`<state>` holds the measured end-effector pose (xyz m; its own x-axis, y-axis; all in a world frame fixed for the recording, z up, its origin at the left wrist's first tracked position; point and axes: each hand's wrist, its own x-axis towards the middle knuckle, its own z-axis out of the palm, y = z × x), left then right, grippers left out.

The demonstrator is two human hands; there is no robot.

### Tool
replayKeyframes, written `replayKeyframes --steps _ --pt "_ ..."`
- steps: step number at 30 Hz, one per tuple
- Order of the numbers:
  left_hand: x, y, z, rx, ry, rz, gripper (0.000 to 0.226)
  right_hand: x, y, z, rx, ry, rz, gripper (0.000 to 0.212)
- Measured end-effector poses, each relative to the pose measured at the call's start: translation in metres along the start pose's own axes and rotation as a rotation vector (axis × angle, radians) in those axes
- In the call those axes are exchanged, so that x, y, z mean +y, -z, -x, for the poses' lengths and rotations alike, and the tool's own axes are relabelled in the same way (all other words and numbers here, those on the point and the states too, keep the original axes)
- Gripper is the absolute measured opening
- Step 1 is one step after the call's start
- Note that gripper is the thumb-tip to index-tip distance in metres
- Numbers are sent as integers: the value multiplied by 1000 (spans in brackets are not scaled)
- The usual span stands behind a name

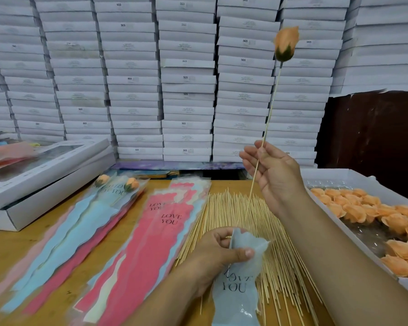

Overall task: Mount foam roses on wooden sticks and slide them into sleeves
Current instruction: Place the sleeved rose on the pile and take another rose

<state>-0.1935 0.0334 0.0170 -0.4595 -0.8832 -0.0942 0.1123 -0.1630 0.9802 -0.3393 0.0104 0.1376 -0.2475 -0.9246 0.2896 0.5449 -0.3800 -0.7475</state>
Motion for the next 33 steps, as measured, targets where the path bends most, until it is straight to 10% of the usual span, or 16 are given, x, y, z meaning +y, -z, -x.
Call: replayKeyframes --steps 33 --pt "-3 0 -2 66 51 -30 50 14 0 9 -23 -82 -36 15"
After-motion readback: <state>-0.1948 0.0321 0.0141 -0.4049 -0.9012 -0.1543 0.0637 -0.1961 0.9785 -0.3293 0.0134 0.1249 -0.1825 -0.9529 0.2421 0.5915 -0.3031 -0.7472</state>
